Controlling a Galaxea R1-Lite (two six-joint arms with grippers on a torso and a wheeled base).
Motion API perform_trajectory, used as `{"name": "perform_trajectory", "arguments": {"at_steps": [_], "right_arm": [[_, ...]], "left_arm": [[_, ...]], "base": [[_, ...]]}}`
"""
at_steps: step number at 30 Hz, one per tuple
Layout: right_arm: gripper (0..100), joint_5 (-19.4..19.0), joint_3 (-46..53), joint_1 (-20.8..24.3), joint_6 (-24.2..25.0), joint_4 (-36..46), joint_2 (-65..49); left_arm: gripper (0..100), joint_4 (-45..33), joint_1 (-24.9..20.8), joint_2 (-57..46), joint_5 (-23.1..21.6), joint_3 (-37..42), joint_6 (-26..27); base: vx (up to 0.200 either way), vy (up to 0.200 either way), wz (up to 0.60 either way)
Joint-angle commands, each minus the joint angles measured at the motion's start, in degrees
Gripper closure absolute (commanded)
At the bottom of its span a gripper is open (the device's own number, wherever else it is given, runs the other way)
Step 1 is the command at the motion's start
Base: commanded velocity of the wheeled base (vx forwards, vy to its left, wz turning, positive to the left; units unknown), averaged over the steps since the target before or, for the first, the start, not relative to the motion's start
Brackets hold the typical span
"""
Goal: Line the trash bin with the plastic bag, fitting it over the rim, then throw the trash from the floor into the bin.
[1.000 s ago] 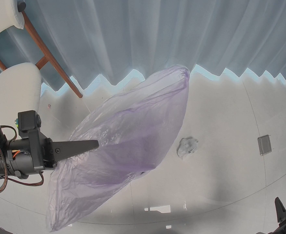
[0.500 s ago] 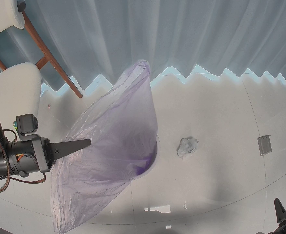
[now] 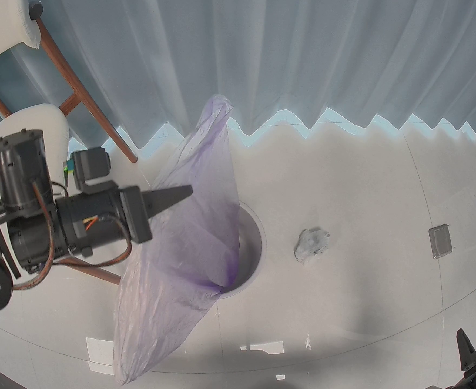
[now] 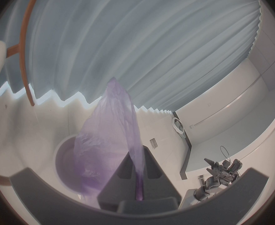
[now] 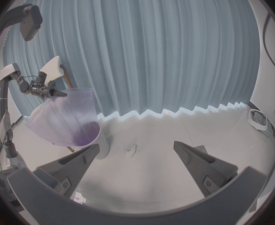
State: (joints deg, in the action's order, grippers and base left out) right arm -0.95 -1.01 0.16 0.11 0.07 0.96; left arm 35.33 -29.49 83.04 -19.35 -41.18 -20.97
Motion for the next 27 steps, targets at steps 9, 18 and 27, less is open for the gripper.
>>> {"name": "perform_trajectory", "arguments": {"at_steps": [9,18,27], "right_arm": [[0,-0.10,0.92,0.02,-1.69,-0.07,-0.96],[0,-0.37,0.92,0.02,-2.04,-0.07,-0.96],[0,-1.33,-0.04,0.02,-1.87,-1.30,-0.96]], "left_arm": [[100,-4.83,-2.06,5.46,-0.08,3.56,9.10],[100,1.76,-3.38,12.23,-2.63,6.90,15.78],[100,8.70,0.31,14.87,-9.92,6.81,22.29]], "base": [[0.000,0.000,0.00],[0.000,0.000,0.00],[0.000,0.000,0.00]]}}
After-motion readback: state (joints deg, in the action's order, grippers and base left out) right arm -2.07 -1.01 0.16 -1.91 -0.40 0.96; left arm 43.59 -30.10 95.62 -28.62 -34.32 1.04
